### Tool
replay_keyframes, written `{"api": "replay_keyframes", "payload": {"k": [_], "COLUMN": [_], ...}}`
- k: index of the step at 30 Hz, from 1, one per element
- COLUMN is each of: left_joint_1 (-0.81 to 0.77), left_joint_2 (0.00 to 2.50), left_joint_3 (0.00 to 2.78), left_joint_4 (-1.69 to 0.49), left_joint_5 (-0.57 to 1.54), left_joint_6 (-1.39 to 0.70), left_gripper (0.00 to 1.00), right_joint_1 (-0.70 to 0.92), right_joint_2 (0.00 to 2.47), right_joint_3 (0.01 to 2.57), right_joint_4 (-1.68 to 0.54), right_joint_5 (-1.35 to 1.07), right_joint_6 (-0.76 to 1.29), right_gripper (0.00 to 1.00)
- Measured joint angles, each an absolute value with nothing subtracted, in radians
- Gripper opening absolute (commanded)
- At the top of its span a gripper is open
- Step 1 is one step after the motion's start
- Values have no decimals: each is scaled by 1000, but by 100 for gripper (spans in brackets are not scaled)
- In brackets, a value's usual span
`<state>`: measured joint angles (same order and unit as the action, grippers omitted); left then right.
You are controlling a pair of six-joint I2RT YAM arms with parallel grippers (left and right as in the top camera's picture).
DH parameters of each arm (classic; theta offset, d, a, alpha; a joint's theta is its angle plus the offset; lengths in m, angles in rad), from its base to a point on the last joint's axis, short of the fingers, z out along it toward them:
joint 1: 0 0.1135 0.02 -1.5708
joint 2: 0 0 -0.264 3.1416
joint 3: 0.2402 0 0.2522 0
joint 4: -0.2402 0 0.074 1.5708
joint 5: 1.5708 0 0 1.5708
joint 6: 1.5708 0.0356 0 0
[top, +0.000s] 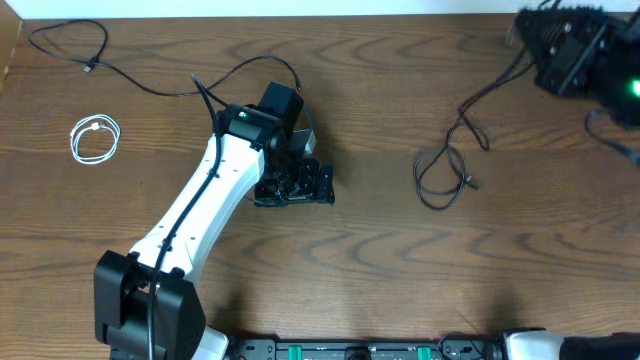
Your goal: Untangle cables
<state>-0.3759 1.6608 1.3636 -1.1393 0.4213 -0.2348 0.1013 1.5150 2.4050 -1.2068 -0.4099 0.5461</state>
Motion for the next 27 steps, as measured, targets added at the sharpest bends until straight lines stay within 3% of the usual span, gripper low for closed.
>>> {"api": "replay_keyframes", "payload": {"k": [5, 9, 18, 27], "left_joint_1": [-376, -376, -376, -376], "left_joint_2": [1661, 1661, 1661, 1661], "left_joint_3": [1364, 1364, 1364, 1364], "left_joint_4": [-1140, -1139, -1132, -1120], "left_joint_5": [421, 421, 422, 422], "left_joint_6": [-234, -234, -234, -287], "left_gripper": [91, 91, 91, 91], "right_joint_1": [23, -27, -17, -1], "right_joint_2": [1527, 1505, 1552, 1770], "right_joint_3": [2400, 2403, 2416, 2405], "right_joint_4": [-908, -861, -1349, -1623], "right_joint_5": [-505, -599, -605, -690], "right_joint_6": [662, 705, 494, 276], "right_gripper": [1, 1, 1, 1]}}
